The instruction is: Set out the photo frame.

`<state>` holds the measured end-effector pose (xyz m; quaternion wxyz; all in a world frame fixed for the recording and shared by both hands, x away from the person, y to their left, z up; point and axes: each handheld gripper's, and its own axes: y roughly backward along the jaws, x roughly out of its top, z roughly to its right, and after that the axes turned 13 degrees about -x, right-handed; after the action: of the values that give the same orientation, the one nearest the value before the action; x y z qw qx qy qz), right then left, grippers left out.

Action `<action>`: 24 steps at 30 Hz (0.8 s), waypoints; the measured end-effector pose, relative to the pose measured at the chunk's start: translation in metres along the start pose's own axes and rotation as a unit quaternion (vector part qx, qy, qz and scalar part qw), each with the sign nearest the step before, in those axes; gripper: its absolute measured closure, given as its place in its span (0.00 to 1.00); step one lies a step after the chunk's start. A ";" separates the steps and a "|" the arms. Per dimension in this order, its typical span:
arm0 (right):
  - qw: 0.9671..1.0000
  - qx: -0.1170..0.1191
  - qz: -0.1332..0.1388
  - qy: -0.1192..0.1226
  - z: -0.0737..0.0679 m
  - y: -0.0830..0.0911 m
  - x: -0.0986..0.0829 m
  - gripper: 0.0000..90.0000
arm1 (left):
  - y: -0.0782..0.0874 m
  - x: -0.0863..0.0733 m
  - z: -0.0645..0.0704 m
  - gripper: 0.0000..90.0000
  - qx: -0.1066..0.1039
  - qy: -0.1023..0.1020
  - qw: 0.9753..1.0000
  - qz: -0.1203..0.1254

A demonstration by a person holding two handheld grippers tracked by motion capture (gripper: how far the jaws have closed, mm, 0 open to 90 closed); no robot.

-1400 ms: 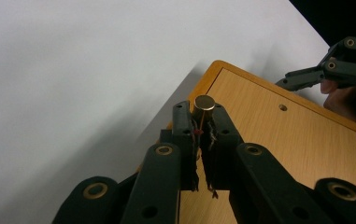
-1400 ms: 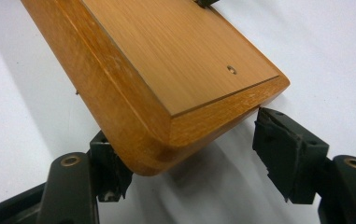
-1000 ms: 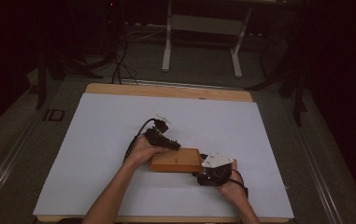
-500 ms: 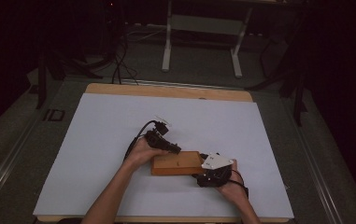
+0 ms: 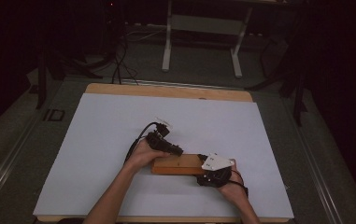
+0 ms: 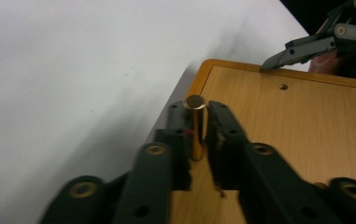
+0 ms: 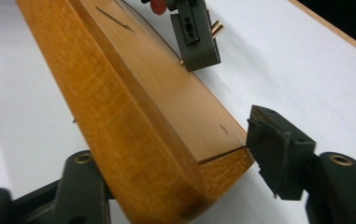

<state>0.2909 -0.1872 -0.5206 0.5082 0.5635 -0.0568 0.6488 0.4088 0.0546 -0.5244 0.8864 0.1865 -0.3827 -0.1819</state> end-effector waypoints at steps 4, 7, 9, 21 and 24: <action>1.000 0.001 0.004 -0.003 0.001 0.000 0.000 0.45 | 0.003 -0.001 0.002 0.74 0.010 -0.007 1.000 0.010; 1.000 -0.001 0.005 -0.002 0.001 0.001 0.000 0.46 | 0.005 -0.003 0.004 0.70 0.021 -0.008 1.000 0.009; 1.000 -0.002 0.005 -0.003 0.001 0.001 0.000 0.46 | 0.007 -0.005 0.006 0.68 0.030 -0.013 0.999 0.010; 1.000 -0.002 0.006 -0.008 0.002 0.001 0.000 0.47 | 0.030 -0.020 0.021 0.65 0.069 -0.036 0.996 0.047; 1.000 -0.002 0.006 -0.009 0.002 0.001 0.000 0.47 | 0.038 -0.027 0.026 0.65 0.086 -0.049 0.993 0.057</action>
<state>0.2914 -0.1890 -0.5193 0.5050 0.5679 -0.0666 0.6465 0.3788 0.0948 -0.5065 0.8561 0.2313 -0.4498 -0.1066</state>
